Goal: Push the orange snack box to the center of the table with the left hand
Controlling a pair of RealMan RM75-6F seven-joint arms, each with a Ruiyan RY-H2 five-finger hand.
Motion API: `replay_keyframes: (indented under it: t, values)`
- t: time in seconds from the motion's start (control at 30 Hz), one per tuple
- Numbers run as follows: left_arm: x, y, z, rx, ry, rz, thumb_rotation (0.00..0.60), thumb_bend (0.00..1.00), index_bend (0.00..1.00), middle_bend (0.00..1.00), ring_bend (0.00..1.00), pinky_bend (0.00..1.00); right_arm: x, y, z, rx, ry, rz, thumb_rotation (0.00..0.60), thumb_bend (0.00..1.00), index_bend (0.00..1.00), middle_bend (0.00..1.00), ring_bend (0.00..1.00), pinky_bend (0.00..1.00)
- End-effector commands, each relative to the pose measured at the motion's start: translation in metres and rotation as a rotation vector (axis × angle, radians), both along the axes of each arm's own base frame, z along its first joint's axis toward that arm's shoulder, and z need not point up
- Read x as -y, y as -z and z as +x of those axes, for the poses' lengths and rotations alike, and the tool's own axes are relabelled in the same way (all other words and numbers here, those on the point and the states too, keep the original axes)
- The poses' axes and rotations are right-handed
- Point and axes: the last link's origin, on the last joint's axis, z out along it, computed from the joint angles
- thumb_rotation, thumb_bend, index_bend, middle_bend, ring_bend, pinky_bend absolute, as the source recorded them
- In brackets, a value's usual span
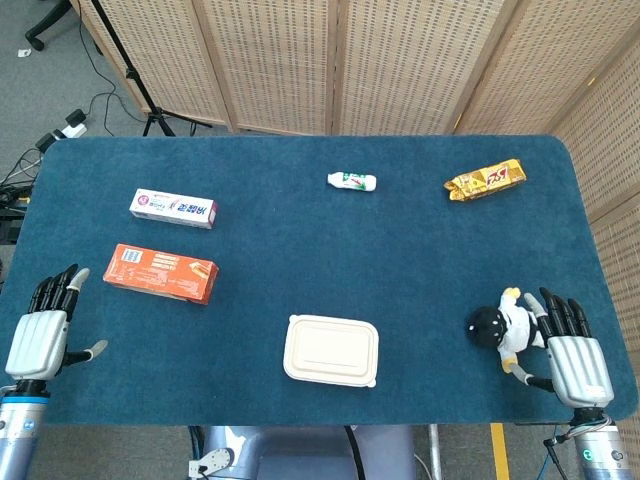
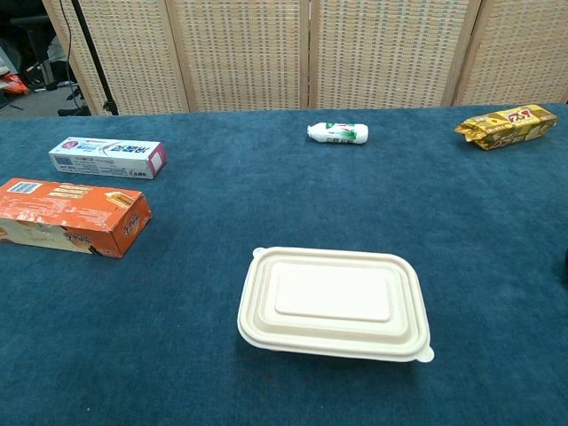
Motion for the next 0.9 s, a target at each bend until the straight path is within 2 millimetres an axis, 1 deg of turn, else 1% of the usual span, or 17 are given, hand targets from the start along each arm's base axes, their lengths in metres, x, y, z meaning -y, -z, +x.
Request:
replay_keyframes:
  t: [0.03,0.13,0.2,0.23,0.27,0.4,0.6,0.83,0.9]
  values:
    - [-0.006,-0.003,0.0,0.099,-0.033,-0.02,0.6,0.01,0.0,0.0,0.0,0.0,0.0,0.0,0.0,0.0,0.0,0.001,0.6,0.05,0.02,0.0,0.0,0.0]
    - [-0.012,-0.007,-0.002,0.175,-0.07,-0.058,0.6,0.01,0.0,0.0,0.0,0.0,0.0,0.0,0.0,-0.001,-0.003,-0.001,0.6,0.05,0.02,0.0,0.0,0.0]
    - [-0.017,-0.009,-0.002,0.276,-0.105,-0.106,0.6,0.01,0.0,0.0,0.0,0.0,0.0,0.0,0.0,-0.002,-0.003,-0.002,0.6,0.05,0.02,0.0,0.0,0.0]
    - [-0.019,-0.009,-0.001,0.378,-0.146,-0.146,0.6,0.01,0.0,0.0,0.0,0.0,0.0,0.0,0.0,-0.003,-0.002,-0.002,0.6,0.05,0.02,0.0,0.0,0.0]
    - [-0.027,-0.015,-0.004,0.474,-0.193,-0.2,0.6,0.01,0.0,0.0,0.0,0.0,0.001,0.0,0.0,-0.004,-0.002,-0.001,0.6,0.05,0.02,0.0,0.0,0.0]
    - [-0.041,-0.029,-0.012,0.621,-0.265,-0.271,0.6,0.01,0.0,0.0,0.0,0.0,0.0,0.001,0.001,-0.007,-0.006,-0.003,0.6,0.05,0.02,0.0,0.0,0.0]
    - [-0.057,-0.037,-0.022,0.797,-0.366,-0.314,0.6,0.01,0.0,0.0,0.0,0.0,0.0,0.002,0.001,-0.01,-0.01,-0.003,0.6,0.05,0.02,0.0,0.0,0.0]
    - [-0.072,-0.044,-0.032,0.944,-0.473,-0.341,0.6,0.01,0.0,0.0,0.0,0.0,0.001,0.002,0.0,-0.009,-0.006,-0.006,0.6,0.05,0.02,0.0,0.0,0.0]
    - [-0.083,-0.053,-0.042,0.985,-0.522,-0.322,0.6,0.01,0.0,0.0,0.0,0.0,0.001,0.003,0.0,-0.011,-0.006,-0.003,0.6,0.05,0.02,0.0,0.0,0.0]
